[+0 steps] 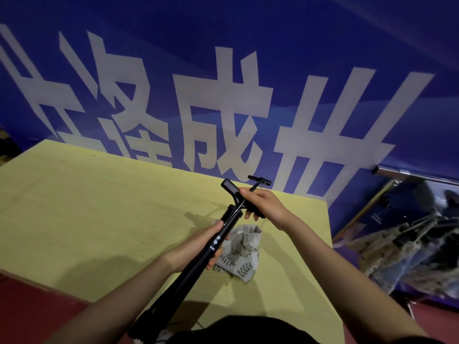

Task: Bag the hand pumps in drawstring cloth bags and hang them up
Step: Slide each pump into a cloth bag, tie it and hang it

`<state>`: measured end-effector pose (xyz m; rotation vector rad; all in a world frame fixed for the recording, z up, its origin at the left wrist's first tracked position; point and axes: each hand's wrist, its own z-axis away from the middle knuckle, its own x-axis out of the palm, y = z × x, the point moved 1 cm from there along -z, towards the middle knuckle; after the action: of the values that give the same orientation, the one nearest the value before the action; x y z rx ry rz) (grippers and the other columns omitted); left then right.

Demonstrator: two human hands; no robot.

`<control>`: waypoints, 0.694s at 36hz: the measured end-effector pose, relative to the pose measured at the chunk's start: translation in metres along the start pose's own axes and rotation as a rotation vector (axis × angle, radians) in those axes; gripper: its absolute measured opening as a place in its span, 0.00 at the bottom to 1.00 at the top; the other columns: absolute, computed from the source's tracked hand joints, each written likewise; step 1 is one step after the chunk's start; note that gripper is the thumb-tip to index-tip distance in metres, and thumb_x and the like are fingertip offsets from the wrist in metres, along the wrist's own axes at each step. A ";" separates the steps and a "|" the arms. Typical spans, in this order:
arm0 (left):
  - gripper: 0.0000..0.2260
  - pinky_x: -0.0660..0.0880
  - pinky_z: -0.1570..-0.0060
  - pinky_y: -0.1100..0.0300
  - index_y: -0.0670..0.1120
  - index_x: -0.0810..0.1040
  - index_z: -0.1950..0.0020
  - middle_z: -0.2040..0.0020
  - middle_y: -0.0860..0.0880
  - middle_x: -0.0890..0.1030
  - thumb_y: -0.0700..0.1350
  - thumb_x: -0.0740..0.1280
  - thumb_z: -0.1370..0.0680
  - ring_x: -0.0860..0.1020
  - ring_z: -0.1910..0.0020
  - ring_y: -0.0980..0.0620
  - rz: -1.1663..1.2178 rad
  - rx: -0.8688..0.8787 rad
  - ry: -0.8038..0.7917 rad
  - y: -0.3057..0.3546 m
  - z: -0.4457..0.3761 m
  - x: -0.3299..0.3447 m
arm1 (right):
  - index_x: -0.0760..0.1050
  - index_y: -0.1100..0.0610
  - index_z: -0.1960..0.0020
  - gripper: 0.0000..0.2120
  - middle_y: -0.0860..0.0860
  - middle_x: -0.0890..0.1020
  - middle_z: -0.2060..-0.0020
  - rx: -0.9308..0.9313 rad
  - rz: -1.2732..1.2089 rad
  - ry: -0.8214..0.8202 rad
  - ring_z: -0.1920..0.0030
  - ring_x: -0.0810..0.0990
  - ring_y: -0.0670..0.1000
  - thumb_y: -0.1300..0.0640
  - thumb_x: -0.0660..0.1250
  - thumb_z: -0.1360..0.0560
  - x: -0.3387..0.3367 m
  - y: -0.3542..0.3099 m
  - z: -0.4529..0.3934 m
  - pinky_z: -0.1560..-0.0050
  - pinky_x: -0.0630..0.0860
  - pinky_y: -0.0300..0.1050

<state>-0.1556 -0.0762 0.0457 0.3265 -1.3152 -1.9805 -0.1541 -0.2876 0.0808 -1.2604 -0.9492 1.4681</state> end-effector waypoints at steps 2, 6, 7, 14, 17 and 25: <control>0.23 0.69 0.73 0.61 0.43 0.73 0.46 0.70 0.48 0.74 0.63 0.58 0.23 0.70 0.75 0.51 -0.022 -0.002 0.002 0.001 -0.001 0.000 | 0.77 0.71 0.48 0.24 0.40 0.83 0.64 0.009 0.014 0.010 0.70 0.79 0.46 0.47 0.63 0.21 -0.001 0.001 0.004 0.71 0.71 0.36; 0.23 0.69 0.73 0.60 0.43 0.73 0.46 0.69 0.48 0.75 0.63 0.59 0.23 0.71 0.75 0.51 -0.034 -0.026 0.024 -0.003 -0.003 0.002 | 0.78 0.69 0.53 0.19 0.38 0.82 0.70 0.017 -0.002 0.059 0.76 0.74 0.44 0.52 0.62 0.20 0.001 0.004 0.008 0.72 0.69 0.34; 0.23 0.69 0.73 0.60 0.43 0.73 0.46 0.69 0.48 0.75 0.63 0.59 0.24 0.71 0.75 0.51 -0.042 -0.027 0.030 -0.005 -0.003 0.003 | 0.79 0.67 0.54 0.17 0.39 0.83 0.66 0.010 -0.012 0.083 0.76 0.74 0.45 0.52 0.63 0.20 0.003 0.006 0.007 0.71 0.70 0.36; 0.24 0.70 0.74 0.61 0.42 0.71 0.46 0.69 0.48 0.75 0.64 0.59 0.24 0.71 0.75 0.51 -0.076 -0.006 0.010 -0.008 -0.004 0.006 | 0.82 0.58 0.46 0.12 0.46 0.84 0.58 0.007 -0.038 0.206 0.75 0.75 0.52 0.52 0.66 0.22 0.010 0.025 0.007 0.70 0.73 0.45; 0.23 0.71 0.73 0.61 0.43 0.72 0.45 0.68 0.47 0.75 0.63 0.60 0.23 0.72 0.75 0.51 -0.099 -0.021 -0.001 -0.007 -0.005 0.003 | 0.78 0.58 0.62 0.18 0.51 0.81 0.73 0.141 -0.028 0.174 0.75 0.74 0.51 0.46 0.65 0.22 0.008 0.030 0.010 0.66 0.70 0.46; 0.23 0.71 0.73 0.61 0.45 0.74 0.45 0.65 0.47 0.76 0.64 0.61 0.23 0.72 0.73 0.49 -0.152 -0.064 -0.082 0.000 -0.012 -0.006 | 0.76 0.56 0.64 0.13 0.53 0.75 0.71 0.210 -0.201 0.029 0.72 0.73 0.48 0.50 0.70 0.25 0.000 0.042 0.017 0.68 0.70 0.39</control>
<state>-0.1443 -0.0807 0.0396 0.3260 -1.3087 -2.1786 -0.1779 -0.2979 0.0441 -1.0015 -0.8518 1.3495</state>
